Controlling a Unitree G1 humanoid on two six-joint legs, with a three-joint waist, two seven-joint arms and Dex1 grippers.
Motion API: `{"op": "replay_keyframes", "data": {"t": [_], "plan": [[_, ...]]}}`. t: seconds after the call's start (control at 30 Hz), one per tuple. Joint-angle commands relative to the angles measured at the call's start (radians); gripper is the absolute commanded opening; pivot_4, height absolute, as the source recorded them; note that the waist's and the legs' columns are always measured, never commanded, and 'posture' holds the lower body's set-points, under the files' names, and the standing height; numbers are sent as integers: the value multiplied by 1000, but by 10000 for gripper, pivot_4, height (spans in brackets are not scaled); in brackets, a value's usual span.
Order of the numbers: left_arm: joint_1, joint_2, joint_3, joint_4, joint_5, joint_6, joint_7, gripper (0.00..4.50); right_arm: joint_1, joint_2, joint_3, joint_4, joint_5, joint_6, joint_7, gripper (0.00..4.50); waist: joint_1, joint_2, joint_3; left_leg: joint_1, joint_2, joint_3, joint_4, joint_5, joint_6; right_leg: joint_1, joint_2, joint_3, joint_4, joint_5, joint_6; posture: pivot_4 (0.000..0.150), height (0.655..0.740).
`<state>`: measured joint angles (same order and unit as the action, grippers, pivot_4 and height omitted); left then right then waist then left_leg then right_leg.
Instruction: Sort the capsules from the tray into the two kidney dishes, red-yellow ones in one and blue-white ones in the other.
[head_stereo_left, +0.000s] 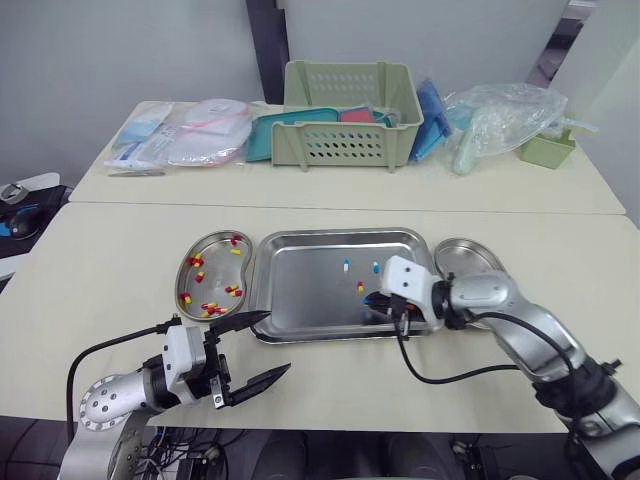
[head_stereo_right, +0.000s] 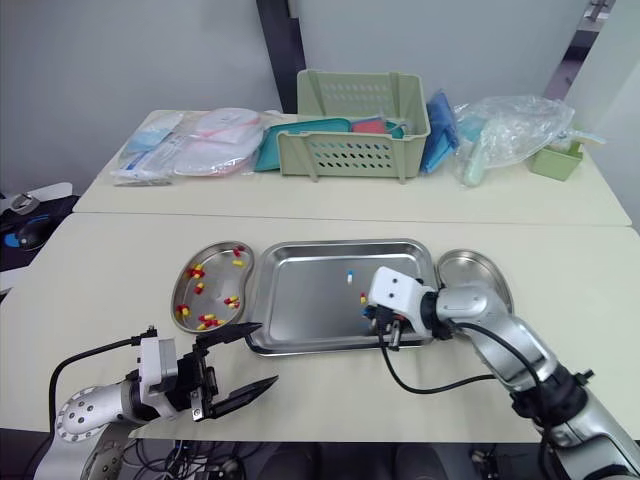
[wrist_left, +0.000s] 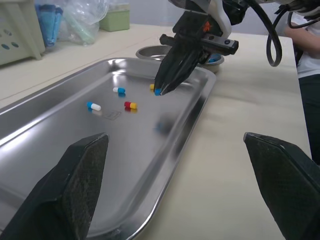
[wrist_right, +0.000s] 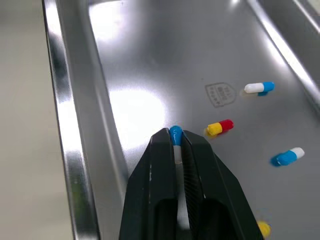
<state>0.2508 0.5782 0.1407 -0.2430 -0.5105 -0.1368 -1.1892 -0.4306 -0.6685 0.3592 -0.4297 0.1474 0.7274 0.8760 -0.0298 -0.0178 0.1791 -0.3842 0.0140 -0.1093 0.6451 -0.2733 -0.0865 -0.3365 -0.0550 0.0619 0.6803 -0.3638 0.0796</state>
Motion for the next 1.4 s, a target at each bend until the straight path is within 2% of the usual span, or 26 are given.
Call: {"op": "replay_keyframes", "data": {"t": [0.03, 0.27, 0.37, 0.53, 0.73, 0.77, 0.87, 1.17, 1.4], "plan": [[-3, 16, -16, -39, -25, -7, -34, 45000, 52, -52, -141, -122, 76, 58, 10, 91, -1, 0, 0, 0, 0, 0, 0, 0, 0, 0, 0, 0, 0, 0, 0, 1500, 7400], [-11, -6, -53, -69, -52, -4, -47, 45000, 257, -165, -457, -176, 159, 102, 2, 91, 0, 0, 0, 0, 0, 0, 0, 0, 0, 0, 0, 0, 0, 0, 0, 1500, 7400], [-20, -18, -69, -64, -57, -12, -50, 45000, 347, -166, -599, -150, 201, 107, -3, 91, 0, 0, 0, 0, 0, 1, 0, 0, 0, 1, 0, 0, 0, 0, 0, 1500, 7400], [-39, -26, -90, -62, -62, -12, -59, 45000, 412, -173, -650, -67, 185, 64, -32, 91, -5, 0, 0, 1, 0, 1, 0, 0, 0, 1, 0, 1, 0, 0, 0, 1500, 7400], [-43, -32, -96, -70, -63, -7, -53, 45000, 407, -167, -655, -36, 210, 68, -56, 91, -3, 0, 1, 1, 0, 2, 0, 0, 0, 1, 0, 1, 0, 0, 0, 1500, 7400], [-43, -34, -96, -70, -62, -7, -50, 45000, 403, -166, -654, -31, 211, 64, -60, 6603, -3, 0, 1, 1, 0, 2, 0, 0, 0, 1, 0, 1, 0, 0, 0, 1500, 7400], [-42, -36, -95, -71, -62, -7, -44, 45000, 397, -171, -651, -20, 209, 47, -65, 12354, -3, 0, 1, 1, 0, 2, 0, 0, 0, 1, 0, 1, 0, 0, 0, 1500, 7400], [-11, -31, -44, -98, -64, 24, 47, 45000, 397, -179, -662, 2, 202, -73, -52, 36065, -2, 0, 1, 1, 0, 2, 0, 0, 0, 1, 0, 1, 0, 0, 0, 1500, 7400], [21, -24, 152, -142, -30, 167, 360, 45000, 444, -159, -678, 7, 175, -306, -27, 36065, -3, 0, 1, 1, 0, 1, 0, 0, 0, 1, 0, 1, 0, 0, 0, 1500, 7400]]}}
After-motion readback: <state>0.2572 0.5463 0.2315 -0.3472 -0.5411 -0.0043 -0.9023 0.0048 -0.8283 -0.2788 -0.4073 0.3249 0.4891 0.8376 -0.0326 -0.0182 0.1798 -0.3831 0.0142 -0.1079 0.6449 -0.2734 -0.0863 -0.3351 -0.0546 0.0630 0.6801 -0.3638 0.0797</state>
